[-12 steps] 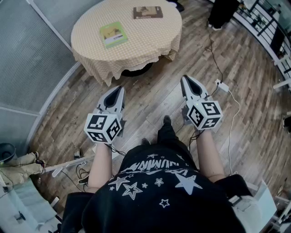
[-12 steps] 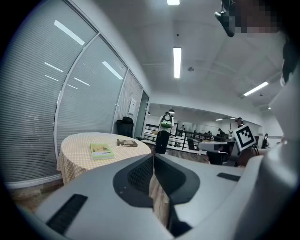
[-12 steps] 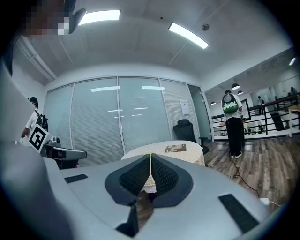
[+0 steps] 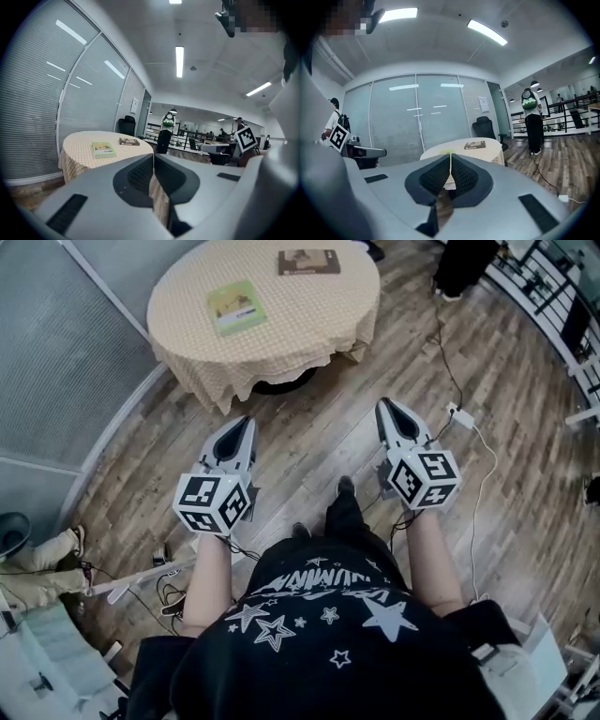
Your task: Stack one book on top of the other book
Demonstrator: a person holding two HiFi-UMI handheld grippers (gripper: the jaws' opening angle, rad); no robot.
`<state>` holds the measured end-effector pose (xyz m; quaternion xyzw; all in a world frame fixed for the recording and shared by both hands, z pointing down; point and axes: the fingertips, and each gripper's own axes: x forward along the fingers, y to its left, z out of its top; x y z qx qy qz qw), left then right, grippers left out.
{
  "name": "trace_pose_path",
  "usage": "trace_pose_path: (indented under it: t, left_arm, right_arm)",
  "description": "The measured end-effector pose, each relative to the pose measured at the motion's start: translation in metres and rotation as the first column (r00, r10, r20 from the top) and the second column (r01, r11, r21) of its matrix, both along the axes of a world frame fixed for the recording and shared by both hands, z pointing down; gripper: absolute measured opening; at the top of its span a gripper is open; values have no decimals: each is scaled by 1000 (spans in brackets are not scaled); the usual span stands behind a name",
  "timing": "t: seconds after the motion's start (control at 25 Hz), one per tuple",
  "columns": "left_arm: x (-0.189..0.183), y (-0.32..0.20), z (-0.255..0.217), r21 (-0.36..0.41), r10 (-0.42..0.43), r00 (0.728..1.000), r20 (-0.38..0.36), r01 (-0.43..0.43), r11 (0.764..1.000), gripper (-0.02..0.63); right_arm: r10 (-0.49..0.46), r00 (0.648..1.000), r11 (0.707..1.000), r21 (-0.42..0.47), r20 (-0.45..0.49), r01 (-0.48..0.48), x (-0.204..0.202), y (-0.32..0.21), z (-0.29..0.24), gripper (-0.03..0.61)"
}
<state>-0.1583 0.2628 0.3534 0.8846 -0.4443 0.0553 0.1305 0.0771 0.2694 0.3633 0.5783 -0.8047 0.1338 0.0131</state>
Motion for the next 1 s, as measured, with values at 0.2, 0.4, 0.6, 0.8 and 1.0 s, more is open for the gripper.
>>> trace_pose_path:
  t: [0.2, 0.4, 0.6, 0.8, 1.0]
  left_arm:
    - [8, -12, 9, -19, 2, 1000, -3, -2, 1000, 15]
    - [24, -28, 10, -15, 6, 1000, 6, -6, 1000, 15]
    - [47, -49, 8, 3, 17, 999, 49, -17, 1000, 15]
    - [67, -80, 6, 10, -15, 998, 68, 15, 1000, 15]
    - [86, -116, 5, 27, -58, 992, 114, 56, 998, 15]
  right_arm:
    - [17, 1000, 1000, 2, -14, -17, 9, -9, 2, 31]
    - [42, 997, 999, 14, 66, -43, 34, -26, 2, 32]
    - [85, 988, 995, 42, 133, -91, 65, -58, -4, 33]
    - [68, 988, 996, 51, 138, -76, 89, -101, -2, 34]
    - [27, 987, 998, 50, 156, -36, 109, -142, 1, 34]
